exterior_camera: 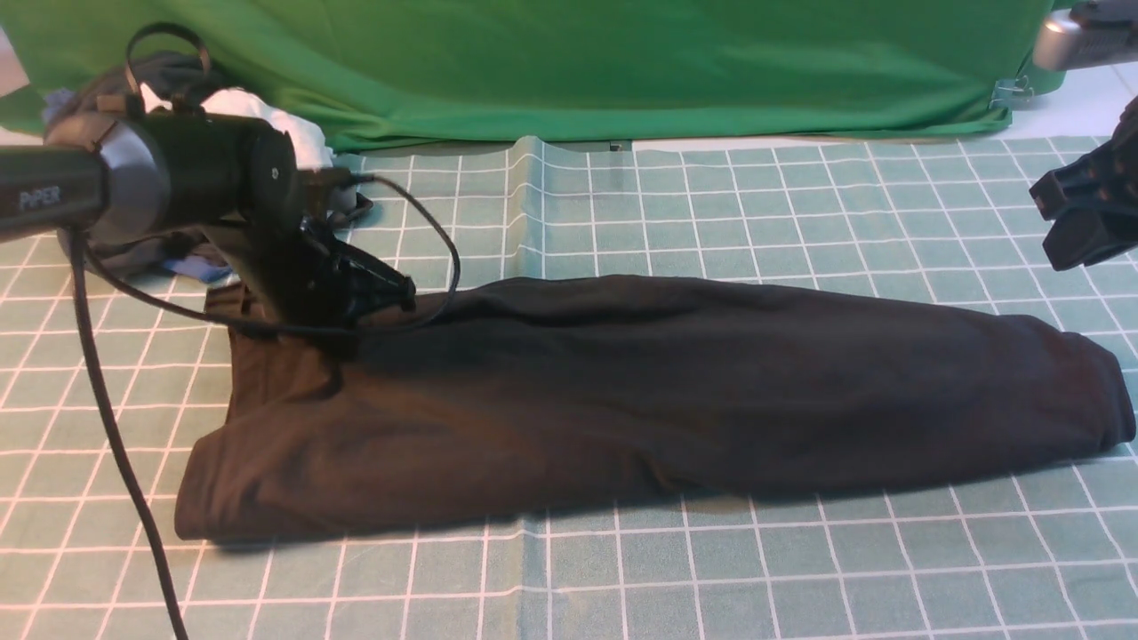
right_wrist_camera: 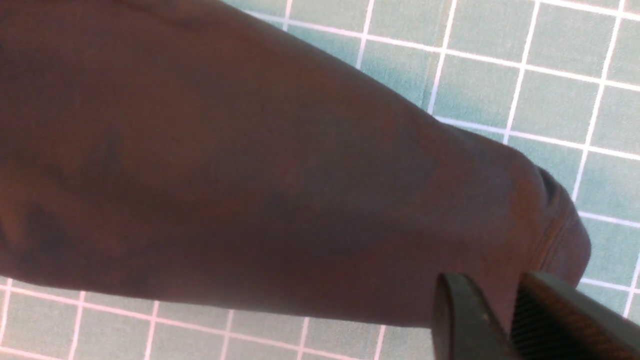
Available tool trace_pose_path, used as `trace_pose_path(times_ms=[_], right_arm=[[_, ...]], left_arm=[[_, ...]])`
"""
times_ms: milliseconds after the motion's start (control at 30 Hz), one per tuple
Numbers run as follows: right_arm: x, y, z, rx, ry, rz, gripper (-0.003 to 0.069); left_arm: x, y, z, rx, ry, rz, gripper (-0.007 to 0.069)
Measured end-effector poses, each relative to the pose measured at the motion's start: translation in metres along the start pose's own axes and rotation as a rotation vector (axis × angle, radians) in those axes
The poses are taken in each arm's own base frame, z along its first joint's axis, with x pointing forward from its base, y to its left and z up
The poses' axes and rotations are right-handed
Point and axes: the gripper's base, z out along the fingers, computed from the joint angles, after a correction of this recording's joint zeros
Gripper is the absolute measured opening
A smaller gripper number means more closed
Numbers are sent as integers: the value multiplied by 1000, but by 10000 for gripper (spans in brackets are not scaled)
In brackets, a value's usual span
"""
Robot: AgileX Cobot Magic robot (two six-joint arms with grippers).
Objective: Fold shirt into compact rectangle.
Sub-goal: 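Pull the folded dark garment lengthwise by its ends to straighten it flat on the table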
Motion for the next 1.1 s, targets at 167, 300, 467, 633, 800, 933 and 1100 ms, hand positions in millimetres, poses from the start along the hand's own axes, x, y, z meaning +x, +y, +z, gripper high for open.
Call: trace_pose_path(times_ms=[167, 300, 467, 633, 800, 933, 1100], right_arm=[[3, 1, 0, -10, 32, -6, 162], [6, 4, 0, -47, 66, -12, 164], [1, 20, -1, -170, 22, -23, 162], [-18, 66, 4, -233, -126, -153, 97], [-28, 106, 27, -269, -139, -290, 23], [-28, 112, 33, -275, -128, -304, 19], [-25, 112, 27, -279, -114, -311, 19]], left_arm=[[-12, 3, 2, -36, -125, 69, 6], [-15, 1, -5, -16, -110, 27, 6], [-9, -11, -25, 119, -39, 18, 7], [5, -25, -48, 291, 71, 75, 7], [15, -36, -49, 381, 104, 80, 7], [15, -69, -46, 427, 27, 110, 7], [13, -116, -24, 449, -17, 174, 7]])
